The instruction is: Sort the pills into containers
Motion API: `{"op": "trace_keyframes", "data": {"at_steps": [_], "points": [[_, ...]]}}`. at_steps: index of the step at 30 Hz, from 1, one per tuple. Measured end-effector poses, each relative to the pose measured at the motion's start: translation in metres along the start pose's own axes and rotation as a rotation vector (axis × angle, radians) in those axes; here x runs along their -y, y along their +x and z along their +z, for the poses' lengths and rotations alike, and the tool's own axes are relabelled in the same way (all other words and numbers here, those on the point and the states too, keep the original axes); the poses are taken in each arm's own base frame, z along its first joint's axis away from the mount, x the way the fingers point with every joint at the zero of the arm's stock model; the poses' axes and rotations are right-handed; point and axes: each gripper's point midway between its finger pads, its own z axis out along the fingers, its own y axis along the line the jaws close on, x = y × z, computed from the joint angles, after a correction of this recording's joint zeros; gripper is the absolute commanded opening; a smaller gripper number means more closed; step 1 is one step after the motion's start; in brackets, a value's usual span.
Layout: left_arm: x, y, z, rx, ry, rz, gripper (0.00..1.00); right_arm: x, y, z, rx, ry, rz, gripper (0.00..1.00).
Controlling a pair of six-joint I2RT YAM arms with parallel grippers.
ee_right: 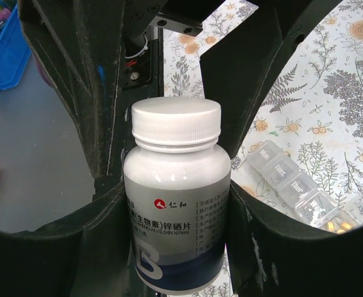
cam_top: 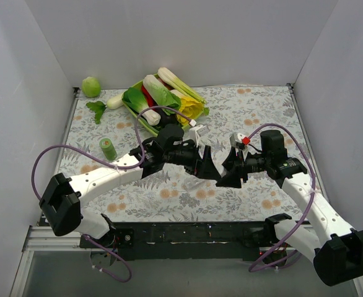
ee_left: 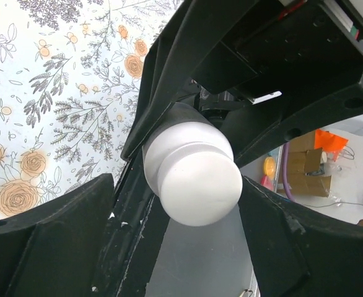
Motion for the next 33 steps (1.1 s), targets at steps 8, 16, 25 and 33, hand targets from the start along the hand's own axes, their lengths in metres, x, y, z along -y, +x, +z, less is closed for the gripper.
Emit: {"op": "trace_keyframes", "data": {"at_steps": [8, 16, 25, 33], "points": [[0.021, -0.012, -0.020, 0.069, 0.010, 0.026, 0.98, 0.001, -0.001, -0.001, -0.002, 0.015, -0.047, 0.03], [0.056, -0.024, -0.060, 0.198, 0.044, 0.051, 0.95, 0.006, 0.001, -0.005, -0.019, 0.064, -0.114, 0.03], [0.007, -0.024, -0.035, 0.154, -0.156, -0.092, 0.77, 0.011, 0.003, -0.005, -0.030, 0.086, -0.131, 0.03], [0.001, -0.023, -0.021, 0.120, -0.172, -0.134, 0.72, 0.013, 0.003, -0.006, -0.034, 0.096, -0.139, 0.03]]}}
